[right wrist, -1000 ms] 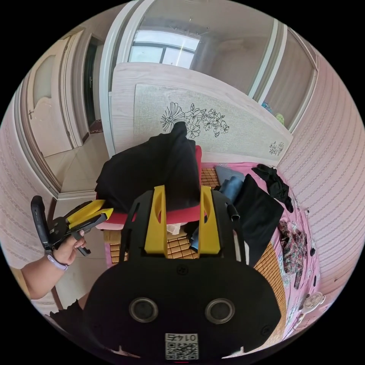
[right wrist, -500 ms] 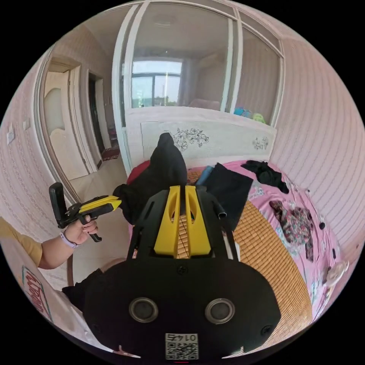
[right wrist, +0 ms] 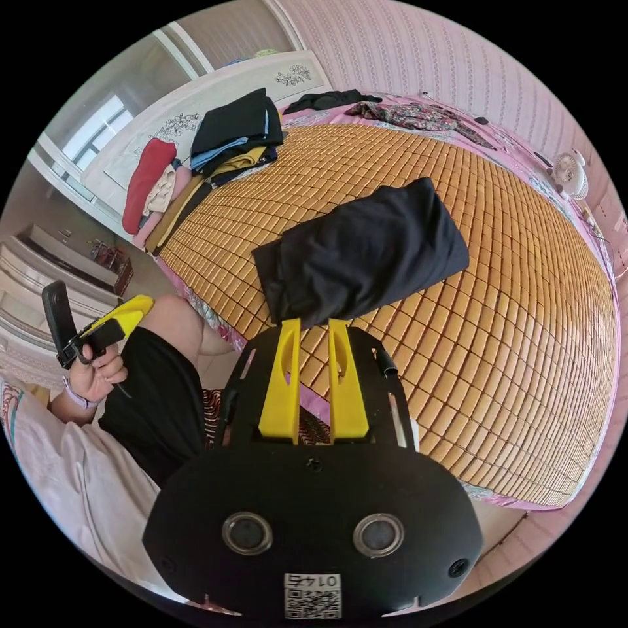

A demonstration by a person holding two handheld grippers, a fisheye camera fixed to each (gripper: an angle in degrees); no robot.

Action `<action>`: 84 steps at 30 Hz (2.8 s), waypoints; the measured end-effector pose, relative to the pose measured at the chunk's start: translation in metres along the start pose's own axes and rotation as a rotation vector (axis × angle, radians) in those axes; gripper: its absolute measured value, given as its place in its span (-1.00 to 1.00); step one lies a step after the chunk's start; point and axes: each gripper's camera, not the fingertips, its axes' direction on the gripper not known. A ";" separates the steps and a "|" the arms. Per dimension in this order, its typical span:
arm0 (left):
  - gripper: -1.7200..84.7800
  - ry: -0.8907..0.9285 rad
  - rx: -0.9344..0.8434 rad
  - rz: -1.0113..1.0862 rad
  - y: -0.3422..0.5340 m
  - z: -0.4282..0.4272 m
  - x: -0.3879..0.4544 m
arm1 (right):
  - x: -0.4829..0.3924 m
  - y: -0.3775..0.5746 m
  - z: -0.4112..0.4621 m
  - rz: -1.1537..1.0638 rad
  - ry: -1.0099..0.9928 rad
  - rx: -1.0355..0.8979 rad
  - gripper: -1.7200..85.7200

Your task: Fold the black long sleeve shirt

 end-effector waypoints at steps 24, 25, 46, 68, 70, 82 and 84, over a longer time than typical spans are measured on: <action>-0.72 -0.311 -0.253 0.054 -0.109 0.203 -0.099 | 0.027 -0.130 -0.003 0.083 -0.189 0.076 -0.92; -0.72 -0.302 -0.258 0.058 -0.109 0.206 -0.098 | 0.035 -0.123 -0.018 0.114 -0.226 0.117 -0.93; -0.71 -0.463 -0.344 0.174 -0.106 0.287 -0.075 | 0.079 0.073 -0.183 0.514 0.166 0.144 -0.77; -0.97 -0.267 -0.345 0.109 -0.117 0.231 -0.048 | -0.072 0.092 -0.181 0.331 0.303 0.084 -0.96; -0.97 -0.178 -0.267 0.134 -0.133 0.198 -0.033 | -0.077 0.097 -0.221 0.314 0.280 0.186 -0.96; -0.97 0.005 0.448 0.459 -0.265 -0.116 0.162 | -0.185 0.121 -0.544 0.039 0.144 0.919 -0.97; -0.98 -0.006 0.560 0.510 -0.265 -0.174 0.199 | -0.213 0.133 -0.582 -0.020 0.139 1.001 -0.97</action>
